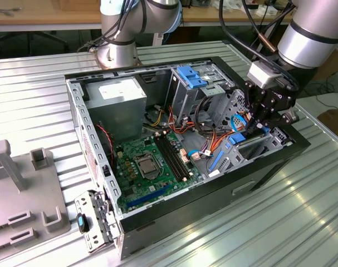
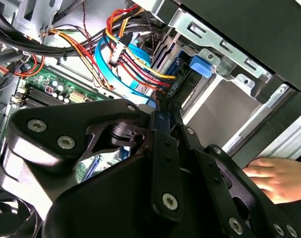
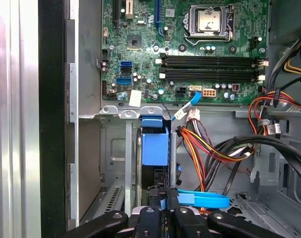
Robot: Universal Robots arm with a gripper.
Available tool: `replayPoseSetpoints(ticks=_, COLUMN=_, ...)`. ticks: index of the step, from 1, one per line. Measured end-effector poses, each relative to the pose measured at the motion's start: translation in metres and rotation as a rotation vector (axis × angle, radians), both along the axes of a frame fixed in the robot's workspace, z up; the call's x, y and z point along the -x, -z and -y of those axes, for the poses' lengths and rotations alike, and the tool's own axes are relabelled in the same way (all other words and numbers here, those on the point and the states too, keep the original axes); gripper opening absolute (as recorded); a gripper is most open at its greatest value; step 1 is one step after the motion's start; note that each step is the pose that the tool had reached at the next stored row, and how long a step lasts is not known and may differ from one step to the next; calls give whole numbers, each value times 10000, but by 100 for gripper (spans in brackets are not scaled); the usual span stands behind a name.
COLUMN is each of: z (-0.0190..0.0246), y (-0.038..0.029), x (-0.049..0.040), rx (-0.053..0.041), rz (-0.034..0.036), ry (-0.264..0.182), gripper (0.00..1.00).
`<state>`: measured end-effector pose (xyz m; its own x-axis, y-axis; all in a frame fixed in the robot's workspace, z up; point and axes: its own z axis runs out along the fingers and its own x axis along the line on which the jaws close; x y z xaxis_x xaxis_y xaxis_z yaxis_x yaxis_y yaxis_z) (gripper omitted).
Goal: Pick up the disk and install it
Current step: 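Insert the second disk wire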
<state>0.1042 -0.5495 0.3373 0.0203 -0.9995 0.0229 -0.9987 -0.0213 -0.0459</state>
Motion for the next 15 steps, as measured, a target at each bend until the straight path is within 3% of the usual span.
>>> replayPoseSetpoints(ticks=6, z=-1, y=-4, x=-1, rx=-24, rz=25, ry=-2, gripper=18)
replayPoseSetpoints(ticks=8, z=-1, y=-103, x=0, rx=-3, rz=26, ry=2, gripper=30)
replayPoseSetpoints(ticks=13, z=-1, y=-316, x=1, rx=-5, rz=25, ry=18, gripper=30)
replayPoseSetpoints(ticks=14, z=-1, y=-317, x=1, rx=-7, rz=25, ry=18, gripper=29)
replayPoseSetpoints(ticks=15, z=-1, y=-322, x=1, rx=-5, rz=25, ry=19, gripper=15)
